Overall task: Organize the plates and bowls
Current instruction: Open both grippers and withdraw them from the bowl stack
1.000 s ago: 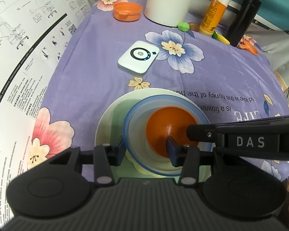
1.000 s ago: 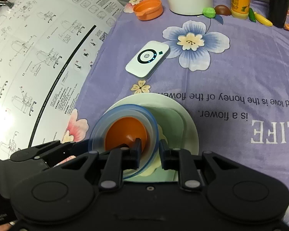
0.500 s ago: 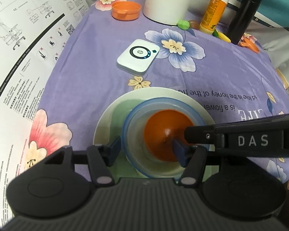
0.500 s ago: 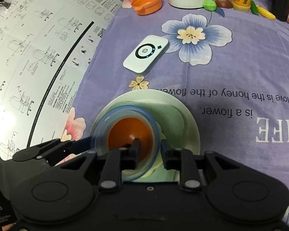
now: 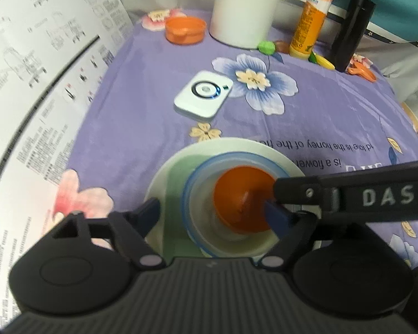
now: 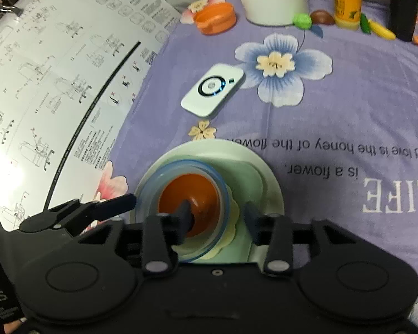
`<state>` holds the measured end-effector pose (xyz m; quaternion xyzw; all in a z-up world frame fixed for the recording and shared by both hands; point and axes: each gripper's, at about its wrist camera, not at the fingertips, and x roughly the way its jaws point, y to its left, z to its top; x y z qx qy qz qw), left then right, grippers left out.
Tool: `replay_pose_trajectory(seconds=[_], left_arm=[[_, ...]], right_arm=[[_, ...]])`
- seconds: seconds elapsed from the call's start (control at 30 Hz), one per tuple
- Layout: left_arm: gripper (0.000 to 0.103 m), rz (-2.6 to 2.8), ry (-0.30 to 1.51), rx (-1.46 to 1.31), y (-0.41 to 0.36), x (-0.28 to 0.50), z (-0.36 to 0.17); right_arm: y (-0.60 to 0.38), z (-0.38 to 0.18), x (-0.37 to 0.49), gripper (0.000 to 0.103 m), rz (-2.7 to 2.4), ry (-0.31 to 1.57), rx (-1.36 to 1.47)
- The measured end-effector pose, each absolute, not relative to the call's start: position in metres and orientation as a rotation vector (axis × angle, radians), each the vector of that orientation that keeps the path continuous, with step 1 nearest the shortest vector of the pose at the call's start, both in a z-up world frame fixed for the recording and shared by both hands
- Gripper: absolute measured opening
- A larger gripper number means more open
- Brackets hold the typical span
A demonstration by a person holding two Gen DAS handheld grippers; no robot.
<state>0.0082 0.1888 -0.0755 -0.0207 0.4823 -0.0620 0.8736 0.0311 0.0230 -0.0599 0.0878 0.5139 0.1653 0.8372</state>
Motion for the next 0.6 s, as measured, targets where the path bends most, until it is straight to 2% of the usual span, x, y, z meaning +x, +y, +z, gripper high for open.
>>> replay_pose_trajectory(seconds=[0.03,0.1,0.13,0.27,0.33,0.6], left_arm=[[0.095,-0.124,0.992,-0.033,0.188,0.006,-0.072],[0.100,-0.117,0.957,-0.018,0.188,0.001,-0.064],[0.102,-0.116,0.941,-0.010,0.188,-0.002,-0.059],[0.103,-0.119,0.886,0.020,0.189,-0.016,-0.044],[0.103,-0.122,0.870,0.026,0.191,-0.024,-0.039],[0.103,-0.145,0.824,0.034,0.197,-0.060,-0.028]], right_arm=[[0.021,-0.056,0.029,0.056,0.350,1.073,0.184],[0.017,-0.049,0.024,0.069,0.356,1.046,0.188],[0.014,-0.044,0.022,0.079,0.357,1.028,0.188],[0.001,-0.029,0.007,0.100,0.354,0.969,0.194],[-0.008,-0.022,-0.001,0.103,0.350,0.943,0.202],[-0.032,-0.013,-0.039,0.103,0.358,0.890,0.161]])
